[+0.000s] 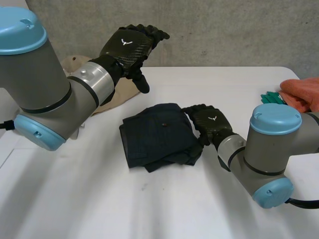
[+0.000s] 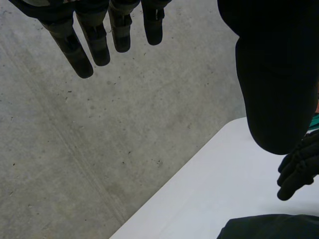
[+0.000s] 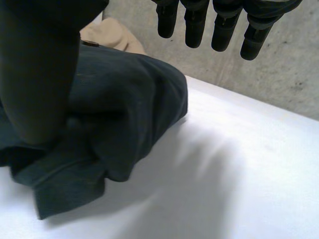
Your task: Fold the laundry.
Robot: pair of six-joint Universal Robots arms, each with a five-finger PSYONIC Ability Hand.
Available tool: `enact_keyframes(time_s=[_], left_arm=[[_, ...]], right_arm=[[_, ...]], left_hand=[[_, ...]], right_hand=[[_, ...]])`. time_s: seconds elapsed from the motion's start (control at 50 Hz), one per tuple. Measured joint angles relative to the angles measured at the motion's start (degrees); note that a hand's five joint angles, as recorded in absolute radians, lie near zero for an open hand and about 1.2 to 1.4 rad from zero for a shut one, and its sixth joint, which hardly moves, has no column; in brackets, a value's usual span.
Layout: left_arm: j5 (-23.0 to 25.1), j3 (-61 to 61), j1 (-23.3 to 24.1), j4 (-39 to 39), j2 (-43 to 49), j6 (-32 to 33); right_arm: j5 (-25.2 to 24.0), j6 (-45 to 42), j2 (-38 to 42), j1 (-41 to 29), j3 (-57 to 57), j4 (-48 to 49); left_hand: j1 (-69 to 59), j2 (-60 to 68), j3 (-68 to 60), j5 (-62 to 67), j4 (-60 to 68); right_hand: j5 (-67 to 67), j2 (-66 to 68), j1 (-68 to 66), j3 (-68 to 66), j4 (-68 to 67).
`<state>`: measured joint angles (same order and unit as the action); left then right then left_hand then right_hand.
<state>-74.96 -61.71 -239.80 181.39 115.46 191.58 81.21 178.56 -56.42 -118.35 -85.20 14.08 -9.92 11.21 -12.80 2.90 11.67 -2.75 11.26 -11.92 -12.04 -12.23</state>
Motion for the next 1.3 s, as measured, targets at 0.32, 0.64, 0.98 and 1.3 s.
enact_keyframes(time_s=[0.32,0.64,0.98,1.3], left_arm=[[1.2,0.4,5.5,-0.4,-0.5,0.0],[1.1,0.1,5.4,-0.7,-2.1,0.0],[1.1,0.0,5.3,-0.7,-1.7,0.1],[1.1,0.1,5.0,-0.7,-1.6,-0.2]], right_arm=[[-1.7,12.3,-0.5,0.1,-0.7,-3.5],[1.1,-5.8,-3.1,-6.5,-1.7,-2.5],[6.2,-25.6,3.9,-10.4,-1.5,10.5],[6.6,-28.1,11.3,-11.2,3.5,20.5]], left_hand=[[0.2,0.0,0.3,0.0,0.0],[0.2,0.0,0.3,0.0,0.0],[0.2,0.0,0.3,0.0,0.0],[0.2,0.0,0.3,0.0,0.0]], right_hand=[[0.0,0.0,0.0,0.1,0.0],[0.0,0.0,0.0,0.1,0.0],[0.0,0.0,0.0,0.1,0.0],[-44.8,50.7,-44.8,-50.4,-50.1]])
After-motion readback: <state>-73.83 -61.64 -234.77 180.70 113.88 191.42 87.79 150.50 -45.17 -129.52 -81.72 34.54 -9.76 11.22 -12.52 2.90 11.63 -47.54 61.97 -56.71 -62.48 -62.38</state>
